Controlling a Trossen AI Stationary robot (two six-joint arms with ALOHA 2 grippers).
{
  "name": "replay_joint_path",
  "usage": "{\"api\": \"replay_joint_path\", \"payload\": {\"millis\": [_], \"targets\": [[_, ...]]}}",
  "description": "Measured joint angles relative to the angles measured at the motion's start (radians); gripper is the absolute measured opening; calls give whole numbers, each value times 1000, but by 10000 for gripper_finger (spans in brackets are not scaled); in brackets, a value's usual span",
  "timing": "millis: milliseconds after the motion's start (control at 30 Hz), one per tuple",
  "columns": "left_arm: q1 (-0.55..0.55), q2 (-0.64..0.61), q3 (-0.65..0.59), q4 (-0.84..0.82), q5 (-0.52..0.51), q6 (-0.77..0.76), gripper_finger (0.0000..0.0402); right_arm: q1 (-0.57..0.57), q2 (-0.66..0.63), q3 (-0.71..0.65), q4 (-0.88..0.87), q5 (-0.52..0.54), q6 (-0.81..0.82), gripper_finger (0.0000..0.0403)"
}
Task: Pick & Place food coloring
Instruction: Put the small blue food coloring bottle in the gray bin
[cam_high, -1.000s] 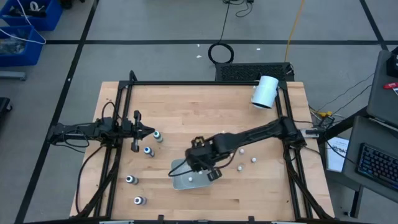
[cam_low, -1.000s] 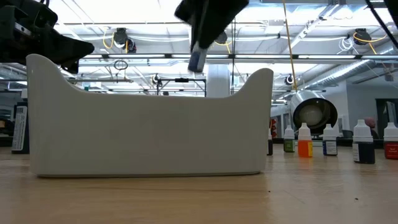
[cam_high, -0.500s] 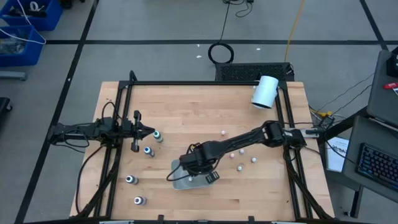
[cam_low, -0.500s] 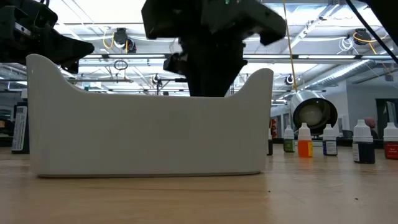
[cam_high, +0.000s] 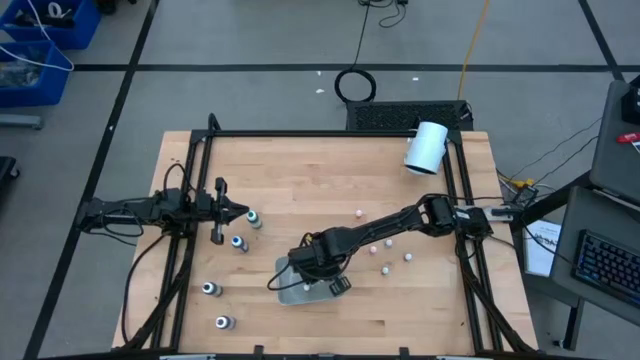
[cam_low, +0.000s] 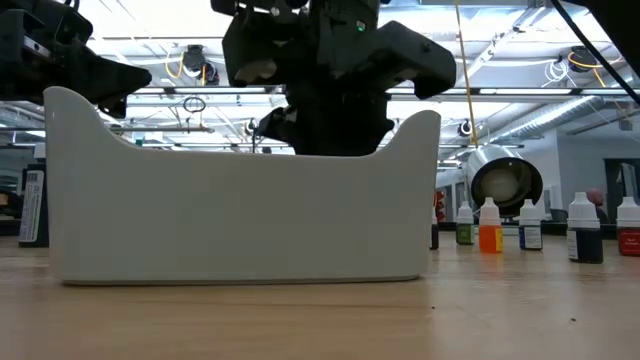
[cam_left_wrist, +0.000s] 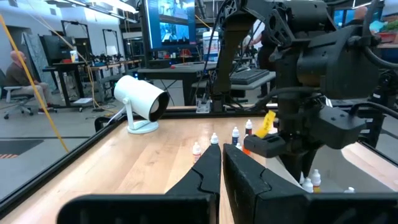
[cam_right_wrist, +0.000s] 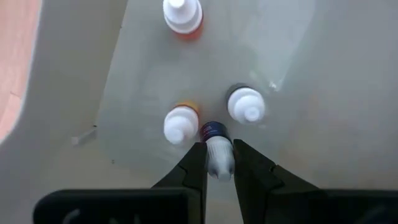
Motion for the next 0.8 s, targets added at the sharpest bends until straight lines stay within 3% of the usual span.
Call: {"api": "replay_joint_path", "payload": {"millis": [167,533,800], "targets": [[0,0,0,0,0,0,26,-1,0,-2,8,1,4,45],[0,0,0,0,0,0,26,0,7,-7,1,9,15,115],[0,0,0,0,0,0,26,5,7,-6,1,9,34,122]]}}
